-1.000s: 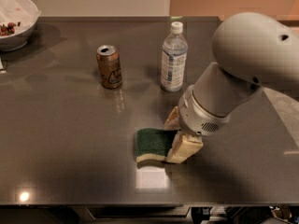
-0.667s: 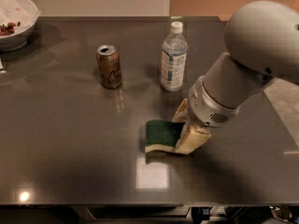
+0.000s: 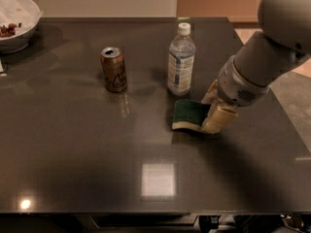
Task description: Move sponge near blue plastic bottle
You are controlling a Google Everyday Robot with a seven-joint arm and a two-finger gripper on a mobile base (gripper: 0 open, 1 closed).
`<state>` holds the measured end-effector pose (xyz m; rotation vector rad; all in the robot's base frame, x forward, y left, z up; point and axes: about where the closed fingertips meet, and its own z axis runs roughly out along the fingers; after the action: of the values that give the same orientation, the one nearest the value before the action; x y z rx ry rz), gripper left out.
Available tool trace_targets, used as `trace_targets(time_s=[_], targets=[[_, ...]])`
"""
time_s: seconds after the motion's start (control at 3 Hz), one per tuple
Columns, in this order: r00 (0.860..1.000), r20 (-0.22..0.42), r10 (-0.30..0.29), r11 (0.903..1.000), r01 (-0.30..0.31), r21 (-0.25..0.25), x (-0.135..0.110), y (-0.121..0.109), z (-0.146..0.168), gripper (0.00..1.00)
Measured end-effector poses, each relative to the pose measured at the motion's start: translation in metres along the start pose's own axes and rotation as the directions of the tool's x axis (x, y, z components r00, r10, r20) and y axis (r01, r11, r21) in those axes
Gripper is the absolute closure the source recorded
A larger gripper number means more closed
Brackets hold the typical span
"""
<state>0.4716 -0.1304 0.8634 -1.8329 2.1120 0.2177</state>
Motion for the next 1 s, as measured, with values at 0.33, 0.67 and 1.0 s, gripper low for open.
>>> trace_targets(time_s=[0.33, 0.67, 1.0], targets=[[1.000, 0.001, 0.007, 0.9998, -0.007, 0.016, 0.010, -0.028, 0.000, 1.00], [1.000, 0.010, 0.015, 0.9994, -0.015, 0.031, 0.016, -0.050, 0.004, 0.82], [1.000, 0.009, 0.028, 0.9988, -0.028, 0.040, 0.022, -0.063, 0.007, 0.60]])
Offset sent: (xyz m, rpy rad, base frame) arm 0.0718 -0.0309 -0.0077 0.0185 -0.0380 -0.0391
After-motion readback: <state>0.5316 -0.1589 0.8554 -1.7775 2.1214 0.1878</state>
